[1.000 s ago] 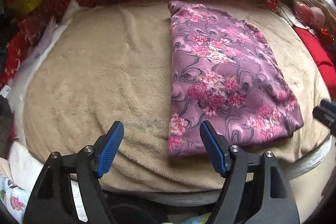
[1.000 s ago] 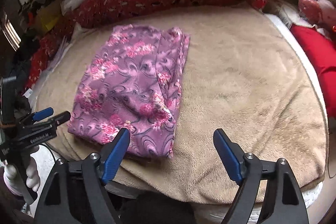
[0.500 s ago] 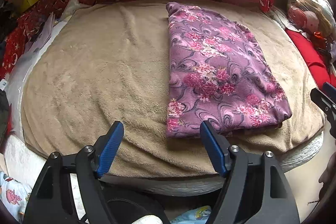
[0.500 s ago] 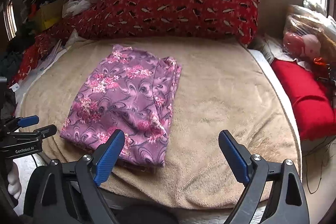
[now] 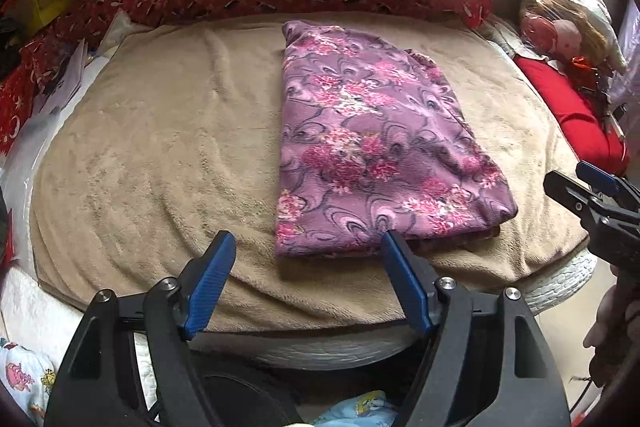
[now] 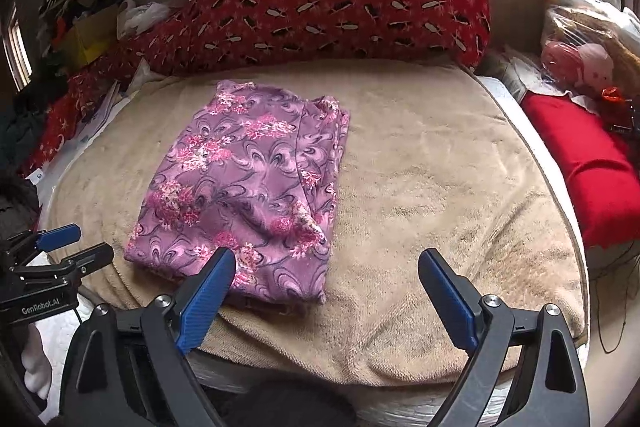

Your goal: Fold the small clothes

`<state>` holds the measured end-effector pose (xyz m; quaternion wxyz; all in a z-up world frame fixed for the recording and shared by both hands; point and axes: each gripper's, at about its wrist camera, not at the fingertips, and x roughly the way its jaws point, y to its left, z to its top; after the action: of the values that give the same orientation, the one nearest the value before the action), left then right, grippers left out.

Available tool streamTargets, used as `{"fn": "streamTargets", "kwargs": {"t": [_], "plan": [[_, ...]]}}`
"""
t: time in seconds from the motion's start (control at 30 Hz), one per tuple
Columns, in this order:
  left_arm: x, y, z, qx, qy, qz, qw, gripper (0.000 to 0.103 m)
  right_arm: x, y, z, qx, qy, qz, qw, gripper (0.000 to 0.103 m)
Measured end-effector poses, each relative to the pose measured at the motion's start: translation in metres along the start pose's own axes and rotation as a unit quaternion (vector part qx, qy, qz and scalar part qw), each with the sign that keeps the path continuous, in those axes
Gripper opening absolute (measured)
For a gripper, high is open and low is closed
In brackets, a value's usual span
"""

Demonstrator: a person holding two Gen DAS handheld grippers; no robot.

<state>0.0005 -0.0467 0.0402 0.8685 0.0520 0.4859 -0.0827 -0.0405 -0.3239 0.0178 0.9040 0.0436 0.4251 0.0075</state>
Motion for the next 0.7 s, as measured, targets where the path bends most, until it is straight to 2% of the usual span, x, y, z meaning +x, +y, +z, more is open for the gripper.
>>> {"fn": "streamTargets", "kwargs": {"t": [0.2, 0.4, 0.7], "plan": [[-0.008, -0.013, -0.002, 0.008, -0.01, -0.014, 0.9998, 0.075, -0.002, 0.001, -0.001, 0.004, 0.001, 0.003, 1.0, 0.094], [-0.011, -0.025, -0.006, 0.027, -0.012, -0.01, 0.9995, 0.075, -0.005, 0.001, -0.002, 0.003, 0.001, 0.003, 1.0, 0.094], [-0.02, -0.036, -0.008, 0.028, -0.034, -0.006, 0.999, 0.075, -0.02, -0.001, -0.003, -0.005, -0.025, -0.014, 1.0, 0.096]]}}
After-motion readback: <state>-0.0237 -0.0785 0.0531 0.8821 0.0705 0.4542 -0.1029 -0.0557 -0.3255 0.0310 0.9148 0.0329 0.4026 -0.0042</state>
